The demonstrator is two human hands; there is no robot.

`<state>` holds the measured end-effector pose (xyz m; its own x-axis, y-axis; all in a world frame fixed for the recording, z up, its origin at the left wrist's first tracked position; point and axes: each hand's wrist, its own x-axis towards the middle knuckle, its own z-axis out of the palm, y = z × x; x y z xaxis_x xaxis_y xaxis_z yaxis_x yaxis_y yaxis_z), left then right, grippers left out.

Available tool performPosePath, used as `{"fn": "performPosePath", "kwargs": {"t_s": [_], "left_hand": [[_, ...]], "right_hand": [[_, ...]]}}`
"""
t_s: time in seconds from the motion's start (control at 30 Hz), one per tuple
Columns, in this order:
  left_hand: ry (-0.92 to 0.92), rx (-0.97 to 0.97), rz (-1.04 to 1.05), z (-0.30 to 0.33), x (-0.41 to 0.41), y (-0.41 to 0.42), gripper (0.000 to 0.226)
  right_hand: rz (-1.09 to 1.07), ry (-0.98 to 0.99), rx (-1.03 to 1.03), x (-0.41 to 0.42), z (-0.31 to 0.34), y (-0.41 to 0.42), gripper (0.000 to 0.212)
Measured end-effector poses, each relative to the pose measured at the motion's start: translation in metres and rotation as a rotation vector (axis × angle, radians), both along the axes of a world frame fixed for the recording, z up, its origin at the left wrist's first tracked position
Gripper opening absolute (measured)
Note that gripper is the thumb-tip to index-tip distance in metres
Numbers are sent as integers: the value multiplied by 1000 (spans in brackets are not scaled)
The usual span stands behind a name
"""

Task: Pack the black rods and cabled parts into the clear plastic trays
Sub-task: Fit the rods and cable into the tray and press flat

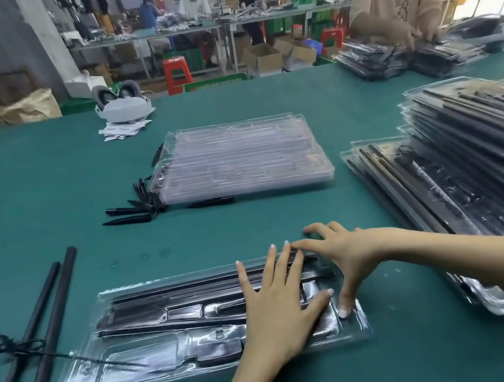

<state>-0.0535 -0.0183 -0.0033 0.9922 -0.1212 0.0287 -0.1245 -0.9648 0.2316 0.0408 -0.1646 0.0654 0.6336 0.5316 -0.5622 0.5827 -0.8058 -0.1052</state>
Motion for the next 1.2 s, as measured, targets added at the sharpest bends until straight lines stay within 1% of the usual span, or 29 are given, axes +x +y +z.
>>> {"fn": "performPosePath", "kwargs": {"t_s": [0.13,0.37,0.53,0.67,0.83,0.9,0.97,1.03,1.07,1.13,1.17,1.2], "left_hand": [[12,-30,18,2,1,-1,76],[85,-53,8,6,4,-9,75],[185,-122,-19,6,6,-10,100],[154,-164,37,6,8,-15,101],[253,-140,87,11,25,-26,112],[272,-173,71,14,24,-24,108],[256,-234,19,15,20,-19,98],[228,-309,-23,15,16,-13,90],[218,-356,-29,15,16,-9,86],[232,-425,-18,16,18,-4,82],[246,-435,-13,17,19,-3,83],[258,-427,-9,18,20,-2,86]], "right_hand": [[-41,3,20,-3,-3,1,130],[-69,-35,-57,-11,-4,14,135],[-53,-50,-46,-13,-6,12,127],[-41,-74,-37,-15,-10,12,126],[-91,-59,56,-13,-17,4,130],[-143,-70,101,-14,-16,-1,132],[-227,-132,145,-19,-15,-10,130],[-320,-212,240,-29,-17,-26,118],[-385,-227,344,-35,-20,-35,105],[-553,-192,568,-49,-26,-52,65],[-630,-135,618,-56,-28,-57,45],[-688,-46,633,-62,-28,-59,32]]}}
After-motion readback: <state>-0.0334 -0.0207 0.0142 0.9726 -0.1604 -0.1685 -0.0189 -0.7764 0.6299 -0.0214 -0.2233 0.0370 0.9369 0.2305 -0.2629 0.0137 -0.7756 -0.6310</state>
